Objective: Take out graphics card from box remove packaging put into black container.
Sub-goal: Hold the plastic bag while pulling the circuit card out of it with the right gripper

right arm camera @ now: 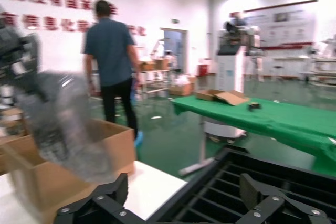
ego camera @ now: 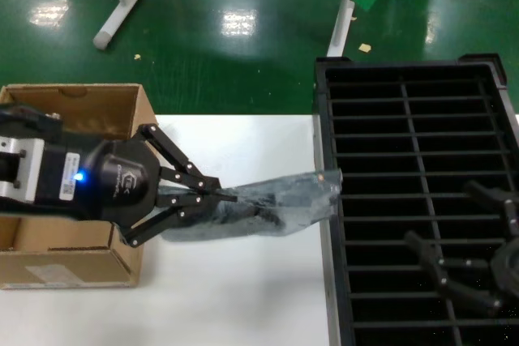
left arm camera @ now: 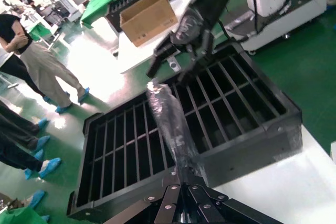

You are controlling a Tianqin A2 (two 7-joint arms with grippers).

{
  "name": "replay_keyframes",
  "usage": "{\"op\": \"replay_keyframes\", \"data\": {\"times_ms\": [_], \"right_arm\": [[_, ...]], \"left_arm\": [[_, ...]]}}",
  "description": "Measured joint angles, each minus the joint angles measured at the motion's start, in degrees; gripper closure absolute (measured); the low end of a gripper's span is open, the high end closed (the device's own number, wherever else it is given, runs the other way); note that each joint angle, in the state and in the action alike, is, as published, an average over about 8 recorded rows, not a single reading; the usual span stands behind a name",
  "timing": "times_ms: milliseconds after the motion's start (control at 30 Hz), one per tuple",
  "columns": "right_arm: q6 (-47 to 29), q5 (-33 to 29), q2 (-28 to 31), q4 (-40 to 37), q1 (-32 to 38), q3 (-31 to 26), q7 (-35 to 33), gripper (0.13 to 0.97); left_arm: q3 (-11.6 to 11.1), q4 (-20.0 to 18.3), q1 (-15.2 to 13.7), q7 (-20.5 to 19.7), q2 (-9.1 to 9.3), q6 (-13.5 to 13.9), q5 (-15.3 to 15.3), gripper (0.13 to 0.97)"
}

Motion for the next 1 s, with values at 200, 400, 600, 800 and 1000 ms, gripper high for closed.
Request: {"op": "replay_keyframes", "data": {"times_ms": [200,400,600,800,1000], "right_arm": [[-8.92,0.99,0.07,-2.45,0.44,0.12,-6.73,0.333],[-15.49,1.9,0.96,-4.37,1.55,-1.55,-9.06,0.48],[-18.23,2.39,2.19,-5.5,3.1,-3.39,-7.45,0.612],[-19.08,2.76,3.33,-4.87,4.19,-5.05,-4.39,0.738],[-19.1,2.69,4.4,-4.11,5.48,-6.98,-0.92,0.847]], "left_arm": [[-1.34,-1.55,1.53,-2.91,-1.45,-0.32,-2.64,0.955],[-2.4,-1.69,3.07,-3.29,-2.99,0.24,-4.64,0.955],[-3.11,-0.93,4.55,-0.45,-3.99,1.35,-5.78,0.955],[-3.53,-0.77,6.76,2.78,-4.36,2.01,-6.69,0.955],[-3.57,-0.03,7.73,4.98,-3.9,2.44,-7.34,0.955]]}}
